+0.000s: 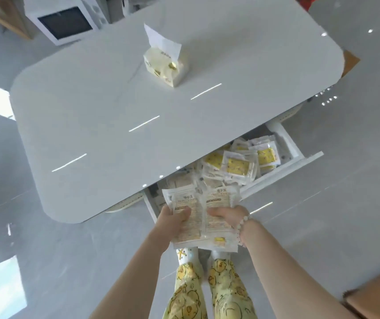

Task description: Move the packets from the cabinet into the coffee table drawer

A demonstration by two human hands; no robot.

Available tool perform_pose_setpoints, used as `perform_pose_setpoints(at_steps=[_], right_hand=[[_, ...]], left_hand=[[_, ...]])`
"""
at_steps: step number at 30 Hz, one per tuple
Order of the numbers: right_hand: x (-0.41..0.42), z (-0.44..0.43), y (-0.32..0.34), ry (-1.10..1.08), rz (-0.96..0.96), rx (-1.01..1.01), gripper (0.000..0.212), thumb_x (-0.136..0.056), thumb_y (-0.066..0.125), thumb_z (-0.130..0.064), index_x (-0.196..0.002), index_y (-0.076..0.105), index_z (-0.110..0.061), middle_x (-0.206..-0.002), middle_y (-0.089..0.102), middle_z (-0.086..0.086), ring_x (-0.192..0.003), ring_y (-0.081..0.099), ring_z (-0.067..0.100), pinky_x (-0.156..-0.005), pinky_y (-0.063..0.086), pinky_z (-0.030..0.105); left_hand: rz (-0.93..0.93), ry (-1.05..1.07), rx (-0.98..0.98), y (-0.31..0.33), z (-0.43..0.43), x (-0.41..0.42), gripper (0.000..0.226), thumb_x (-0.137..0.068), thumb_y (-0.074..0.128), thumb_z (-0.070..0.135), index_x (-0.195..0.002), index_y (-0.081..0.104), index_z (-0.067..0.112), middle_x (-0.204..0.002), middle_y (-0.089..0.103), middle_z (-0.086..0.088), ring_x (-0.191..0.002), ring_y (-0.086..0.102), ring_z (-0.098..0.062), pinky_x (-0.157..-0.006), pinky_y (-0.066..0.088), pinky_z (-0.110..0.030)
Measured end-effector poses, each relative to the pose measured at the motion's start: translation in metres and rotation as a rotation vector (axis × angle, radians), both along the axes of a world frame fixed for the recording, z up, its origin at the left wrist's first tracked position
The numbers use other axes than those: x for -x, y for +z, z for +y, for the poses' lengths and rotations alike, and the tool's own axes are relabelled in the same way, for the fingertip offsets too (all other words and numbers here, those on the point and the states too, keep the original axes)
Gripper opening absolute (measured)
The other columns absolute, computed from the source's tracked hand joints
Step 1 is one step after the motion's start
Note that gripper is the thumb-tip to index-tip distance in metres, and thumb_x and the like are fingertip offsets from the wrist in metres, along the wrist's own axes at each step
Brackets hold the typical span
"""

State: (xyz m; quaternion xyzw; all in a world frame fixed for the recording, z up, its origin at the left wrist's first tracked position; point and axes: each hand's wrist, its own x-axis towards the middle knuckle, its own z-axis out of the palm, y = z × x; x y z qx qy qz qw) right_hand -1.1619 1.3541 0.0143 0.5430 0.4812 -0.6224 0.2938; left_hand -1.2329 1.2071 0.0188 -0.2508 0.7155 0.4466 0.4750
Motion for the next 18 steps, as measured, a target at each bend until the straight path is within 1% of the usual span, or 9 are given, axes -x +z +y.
perform_pose_setpoints(at_steps=[3,6,8,11,13,15,16,17,18], right_hand=[[0.026,-0.015,-0.064,0.038,-0.068,0.005,0.084,-0.074,0.078,-0.031,-0.140,0.037,0.000,-0.140,0.047,0.016,-0.124,0.048,0.031,-0.101,0.041,0.036],[0.056,-0.025,-0.123,0.145,-0.060,0.040,0.076,-0.079,0.074,-0.035,-0.140,0.042,-0.003,-0.143,0.045,0.011,-0.126,0.047,0.027,-0.097,0.040,0.031],[0.073,-0.023,-0.162,0.203,-0.058,0.013,0.070,-0.079,0.072,-0.035,-0.136,0.046,-0.003,-0.139,0.049,0.010,-0.122,0.050,0.026,-0.092,0.041,0.030],[0.093,-0.016,-0.209,0.302,-0.049,-0.038,0.051,-0.081,0.068,-0.030,-0.123,0.056,-0.003,-0.115,0.060,0.008,-0.099,0.059,0.023,-0.071,0.046,0.025],[0.102,-0.009,-0.228,0.368,-0.023,-0.082,0.029,-0.085,0.062,-0.025,-0.107,0.060,-0.006,-0.090,0.059,0.003,-0.076,0.056,0.013,-0.056,0.041,0.020],[0.107,-0.003,-0.241,0.425,-0.007,-0.122,0.021,-0.091,0.056,-0.023,-0.107,0.058,-0.010,-0.089,0.058,0.003,-0.075,0.056,0.012,-0.059,0.045,0.020],[0.109,0.000,-0.245,0.460,-0.004,-0.136,0.026,-0.093,0.055,-0.023,-0.115,0.057,-0.009,-0.096,0.059,0.006,-0.081,0.058,0.013,-0.065,0.047,0.020],[0.110,0.001,-0.247,0.489,0.001,-0.157,0.027,-0.093,0.056,-0.024,-0.116,0.056,-0.008,-0.098,0.057,0.006,-0.084,0.058,0.014,-0.067,0.047,0.019],[0.111,0.003,-0.249,0.510,0.010,-0.186,0.022,-0.092,0.059,-0.024,-0.108,0.057,-0.008,-0.096,0.055,0.004,-0.082,0.058,0.014,-0.065,0.046,0.016]], left_hand=[[-0.001,0.095,0.054,-0.058,-0.014,0.012,0.015,-0.090,0.063,0.016,-0.094,0.048,0.018,-0.089,0.062,-0.003,-0.078,0.063,-0.019,-0.070,0.055,-0.034],[-0.019,0.192,0.075,-0.120,-0.029,0.026,0.025,-0.089,0.065,0.018,-0.108,0.049,0.013,-0.100,0.064,-0.008,-0.089,0.066,-0.026,-0.083,0.055,-0.044],[-0.040,0.260,0.071,-0.161,-0.029,0.037,0.030,-0.088,0.066,0.018,-0.112,0.048,0.012,-0.102,0.064,-0.011,-0.088,0.066,-0.027,-0.082,0.055,-0.044],[-0.056,0.285,0.029,-0.213,-0.018,0.050,0.042,-0.087,0.067,0.019,-0.123,0.047,0.011,-0.110,0.064,-0.012,-0.094,0.066,-0.027,-0.088,0.053,-0.045],[-0.002,0.222,0.013,-0.241,-0.008,0.057,0.048,-0.089,0.065,0.020,-0.131,0.043,0.010,-0.118,0.061,-0.006,-0.102,0.061,-0.021,-0.094,0.048,-0.037],[0.041,0.193,-0.003,-0.257,0.001,0.064,0.061,-0.091,0.063,0.023,-0.142,0.032,0.012,-0.125,0.054,0.000,-0.106,0.054,-0.018,-0.091,0.039,-0.029],[0.053,0.190,-0.006,-0.264,0.003,0.067,0.068,-0.091,0.063,0.025,-0.146,0.026,0.013,-0.132,0.052,-0.003,-0.111,0.053,-0.020,-0.091,0.038,-0.029],[0.068,0.183,0.004,-0.268,0.004,0.069,0.074,-0.090,0.063,0.027,-0.149,0.020,0.014,-0.139,0.047,-0.005,-0.119,0.050,-0.023,-0.094,0.037,-0.030],[0.082,0.174,0.020,-0.273,0.004,0.070,0.079,-0.090,0.063,0.029,-0.151,0.016,0.015,-0.145,0.041,-0.005,-0.128,0.045,-0.025,-0.100,0.036,-0.032]])
